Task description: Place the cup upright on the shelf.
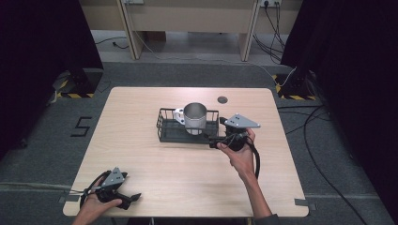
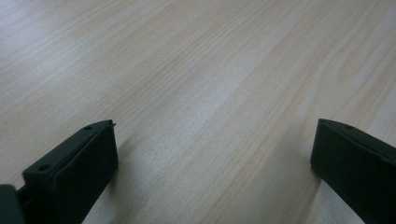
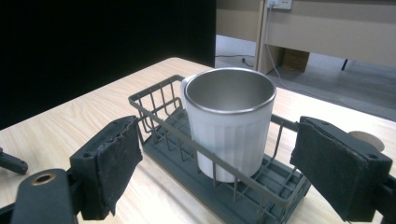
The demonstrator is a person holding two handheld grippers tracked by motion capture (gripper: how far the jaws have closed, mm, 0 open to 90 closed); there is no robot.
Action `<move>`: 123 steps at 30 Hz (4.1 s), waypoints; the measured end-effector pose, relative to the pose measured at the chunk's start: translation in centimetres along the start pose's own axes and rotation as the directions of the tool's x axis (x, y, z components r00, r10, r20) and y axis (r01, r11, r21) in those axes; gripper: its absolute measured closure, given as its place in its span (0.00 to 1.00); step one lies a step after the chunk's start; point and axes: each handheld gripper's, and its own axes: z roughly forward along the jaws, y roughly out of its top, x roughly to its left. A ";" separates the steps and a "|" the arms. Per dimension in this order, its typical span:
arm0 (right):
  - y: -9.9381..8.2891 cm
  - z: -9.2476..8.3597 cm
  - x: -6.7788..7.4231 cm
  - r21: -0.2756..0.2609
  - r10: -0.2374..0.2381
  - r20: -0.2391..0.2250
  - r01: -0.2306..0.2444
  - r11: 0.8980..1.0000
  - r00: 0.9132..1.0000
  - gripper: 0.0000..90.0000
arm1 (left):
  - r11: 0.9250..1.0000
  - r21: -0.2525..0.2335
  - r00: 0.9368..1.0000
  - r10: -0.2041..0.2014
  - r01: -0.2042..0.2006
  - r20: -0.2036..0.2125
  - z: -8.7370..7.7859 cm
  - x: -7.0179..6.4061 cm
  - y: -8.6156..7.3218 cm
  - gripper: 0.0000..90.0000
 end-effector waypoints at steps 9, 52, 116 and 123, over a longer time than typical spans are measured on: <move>-1.3 -0.7 0.3 0.000 0.016 0.003 -0.016 1.000 1.000 0.17 | 1.000 0.002 1.000 0.001 -0.001 -0.001 0.0 0.0 0.0 0.00; -6.7 -3.4 2.5 0.008 0.051 -0.015 -0.051 0.999 0.999 0.17 | 1.000 0.003 1.000 0.000 0.000 -0.002 0.0 0.0 0.0 0.00; -13.6 -6.0 4.8 0.150 0.012 0.014 -0.014 0.989 1.000 0.17 | 1.000 0.003 1.000 0.000 0.000 -0.001 0.0 0.0 0.0 0.00; -14.0 -6.6 5.2 0.171 -0.004 0.017 0.001 0.985 1.000 0.17 | 1.000 0.003 1.000 0.001 -0.001 -0.001 0.0 0.0 0.0 0.00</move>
